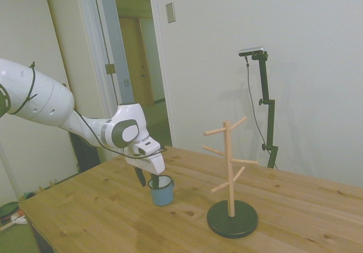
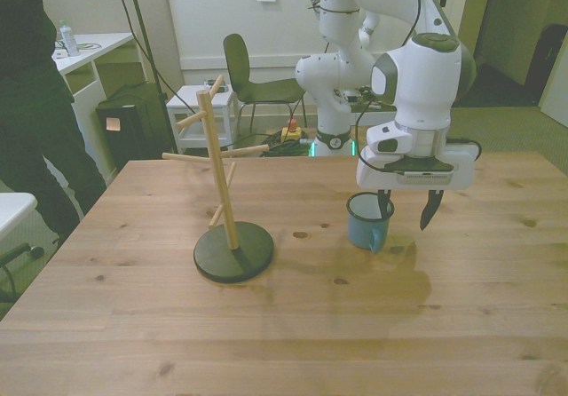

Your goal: Hang the mug

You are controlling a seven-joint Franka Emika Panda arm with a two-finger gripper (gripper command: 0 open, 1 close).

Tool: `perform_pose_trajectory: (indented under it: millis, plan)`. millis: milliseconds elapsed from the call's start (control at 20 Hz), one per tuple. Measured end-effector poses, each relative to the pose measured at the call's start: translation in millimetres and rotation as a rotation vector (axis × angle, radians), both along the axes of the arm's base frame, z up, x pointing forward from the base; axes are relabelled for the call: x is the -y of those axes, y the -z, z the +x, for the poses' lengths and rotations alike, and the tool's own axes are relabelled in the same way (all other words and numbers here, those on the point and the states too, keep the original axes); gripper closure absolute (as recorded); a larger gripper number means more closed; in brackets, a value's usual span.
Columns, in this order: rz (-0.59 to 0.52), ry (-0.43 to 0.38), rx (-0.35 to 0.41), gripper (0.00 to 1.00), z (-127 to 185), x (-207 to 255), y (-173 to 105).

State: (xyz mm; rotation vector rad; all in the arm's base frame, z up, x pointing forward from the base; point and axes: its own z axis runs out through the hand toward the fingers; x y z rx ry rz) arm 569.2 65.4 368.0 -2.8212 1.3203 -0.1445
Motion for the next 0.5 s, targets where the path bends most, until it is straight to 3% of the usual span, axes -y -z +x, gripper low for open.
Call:
perform_pose_trajectory:
  millis: [500]
  plan:
    - [-0.002, 0.003, -0.003, 1.0, -2.9, 2.4, 1.5]
